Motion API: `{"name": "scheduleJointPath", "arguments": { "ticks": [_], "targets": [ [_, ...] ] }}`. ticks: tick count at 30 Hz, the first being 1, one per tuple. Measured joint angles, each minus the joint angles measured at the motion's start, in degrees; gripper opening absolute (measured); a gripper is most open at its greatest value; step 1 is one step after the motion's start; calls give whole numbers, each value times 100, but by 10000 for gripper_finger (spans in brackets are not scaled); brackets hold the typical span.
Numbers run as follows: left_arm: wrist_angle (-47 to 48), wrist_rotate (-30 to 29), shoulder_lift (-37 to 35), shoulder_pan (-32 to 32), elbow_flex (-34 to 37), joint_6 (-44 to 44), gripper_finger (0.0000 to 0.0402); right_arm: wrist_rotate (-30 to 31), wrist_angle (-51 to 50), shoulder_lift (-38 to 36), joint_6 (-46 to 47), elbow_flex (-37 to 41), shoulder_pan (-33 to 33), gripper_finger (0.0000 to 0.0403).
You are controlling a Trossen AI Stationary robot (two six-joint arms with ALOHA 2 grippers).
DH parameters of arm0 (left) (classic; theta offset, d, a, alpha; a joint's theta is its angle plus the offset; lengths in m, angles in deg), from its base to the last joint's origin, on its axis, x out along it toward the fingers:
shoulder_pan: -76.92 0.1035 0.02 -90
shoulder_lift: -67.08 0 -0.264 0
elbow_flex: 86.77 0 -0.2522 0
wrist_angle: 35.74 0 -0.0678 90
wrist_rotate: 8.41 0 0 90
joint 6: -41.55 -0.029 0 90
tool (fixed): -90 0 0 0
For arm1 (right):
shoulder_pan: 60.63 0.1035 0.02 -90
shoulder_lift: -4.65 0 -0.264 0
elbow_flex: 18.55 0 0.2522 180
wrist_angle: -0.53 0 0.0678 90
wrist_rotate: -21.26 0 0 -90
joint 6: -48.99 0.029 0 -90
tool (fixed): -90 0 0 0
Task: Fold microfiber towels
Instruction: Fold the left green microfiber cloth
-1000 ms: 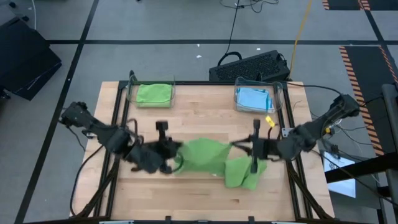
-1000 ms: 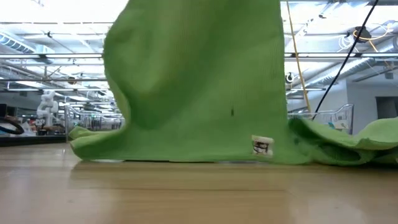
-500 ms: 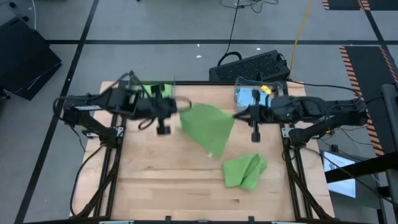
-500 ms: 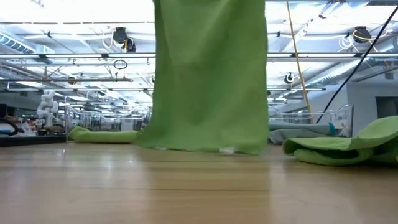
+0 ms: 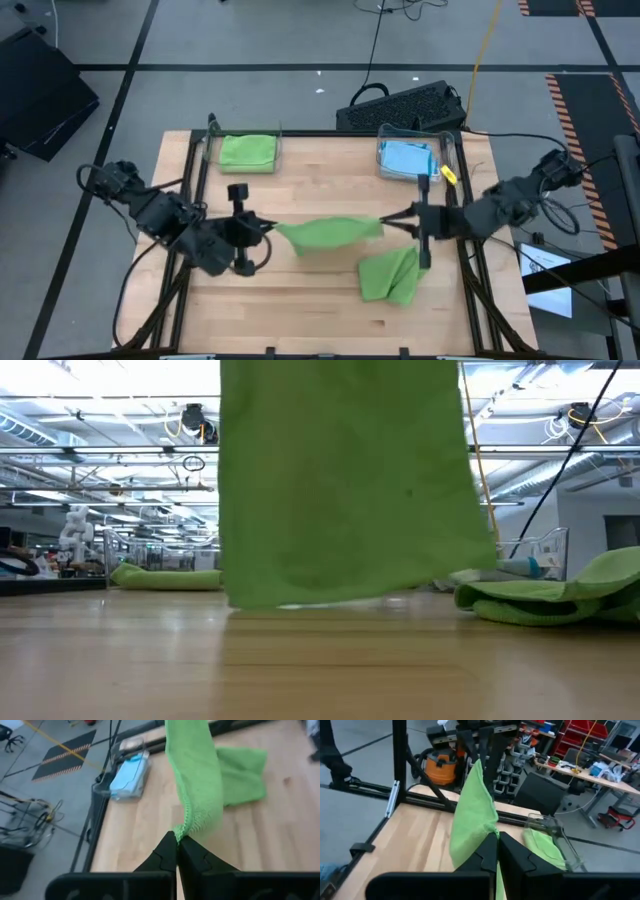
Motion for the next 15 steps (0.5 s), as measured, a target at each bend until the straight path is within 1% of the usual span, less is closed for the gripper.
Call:
{"name": "scheduleJointPath", "arguments": {
  "ticks": [4, 7, 10, 13, 15],
  "targets": [
    [-339, -100, 0, -343, 0, 19, 3, 323, -27, 516, 157, -356, 492, 3],
    [-770, -106, 0, -590, 0, -399, 3, 506, -36, 967, 17, -751, 810, 3],
    [-1009, -180, 0, -774, -39, -884, 4, 513, -98, 1277, -285, -1212, 990, 3],
    [-871, -640, -10, -906, -248, -1022, 3, 523, -444, 1375, -423, -1589, 1004, 2],
    [-639, -1008, -22, -900, -396, -1027, 3, 521, -643, 1314, -412, -1663, 900, 2]
  ]
}}
